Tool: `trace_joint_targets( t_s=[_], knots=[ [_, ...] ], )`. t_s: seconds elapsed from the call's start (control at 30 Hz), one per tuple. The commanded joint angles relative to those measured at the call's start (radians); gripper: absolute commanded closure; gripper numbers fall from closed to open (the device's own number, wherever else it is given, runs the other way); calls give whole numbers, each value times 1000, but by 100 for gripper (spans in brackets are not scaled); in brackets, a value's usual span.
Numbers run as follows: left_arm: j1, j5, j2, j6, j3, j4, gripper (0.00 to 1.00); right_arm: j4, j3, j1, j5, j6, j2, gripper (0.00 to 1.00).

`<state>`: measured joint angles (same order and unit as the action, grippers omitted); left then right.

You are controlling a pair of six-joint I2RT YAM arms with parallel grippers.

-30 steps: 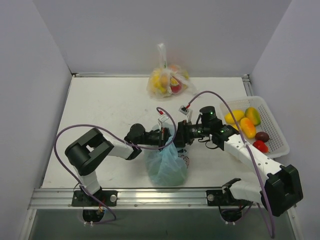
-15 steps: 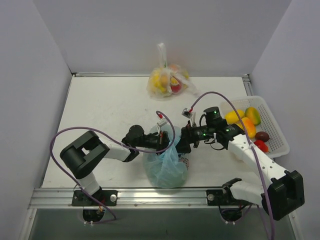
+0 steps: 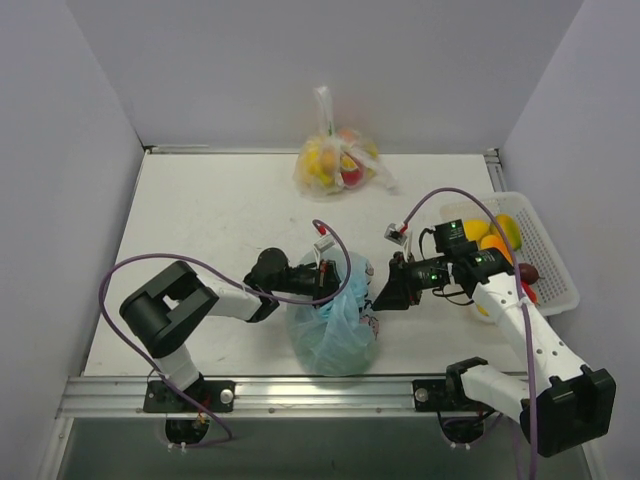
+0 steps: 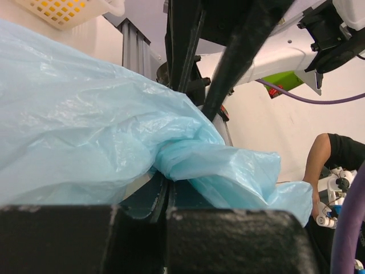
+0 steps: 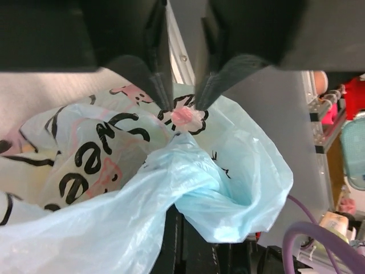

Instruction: Place the fake fruits into the plastic bag and tie a complex knot

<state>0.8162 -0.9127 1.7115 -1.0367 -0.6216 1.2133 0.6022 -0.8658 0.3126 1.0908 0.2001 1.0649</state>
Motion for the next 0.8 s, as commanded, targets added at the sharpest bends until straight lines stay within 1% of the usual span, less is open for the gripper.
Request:
trace_joint_targets(
  t_s=[0.0,0.07,0.1,0.13,0.17,0.3,0.33,0.6,0.67,0.77],
  knots=[
    [1,-28,-4,0,-35,54,100,18,31,-10,63,-11,-7,80],
    [4,-35,0,1,-41,58,100,-74,53,-12,70,-101,4,82],
    [9,-35,2,0,-43,61,100,-117,60,-10,69,-141,9,86],
    [9,-35,3,-2,-41,61,100,-202,77,-10,61,-178,12,86],
    [12,-34,5,-3,-41,68,100,-232,80,-12,61,-230,15,86],
    [14,-32,13,-8,-50,74,100,-330,88,5,67,-312,43,85],
    [15,-34,13,-6,-50,74,100,-376,91,13,67,-329,44,84],
    [24,-34,19,-8,-52,83,100,-482,102,80,44,-410,59,82],
    [29,-35,20,-8,-49,83,100,-531,111,94,38,-455,60,81],
    [31,-34,19,-6,-47,87,100,-568,116,106,34,-491,66,78]
  ],
)
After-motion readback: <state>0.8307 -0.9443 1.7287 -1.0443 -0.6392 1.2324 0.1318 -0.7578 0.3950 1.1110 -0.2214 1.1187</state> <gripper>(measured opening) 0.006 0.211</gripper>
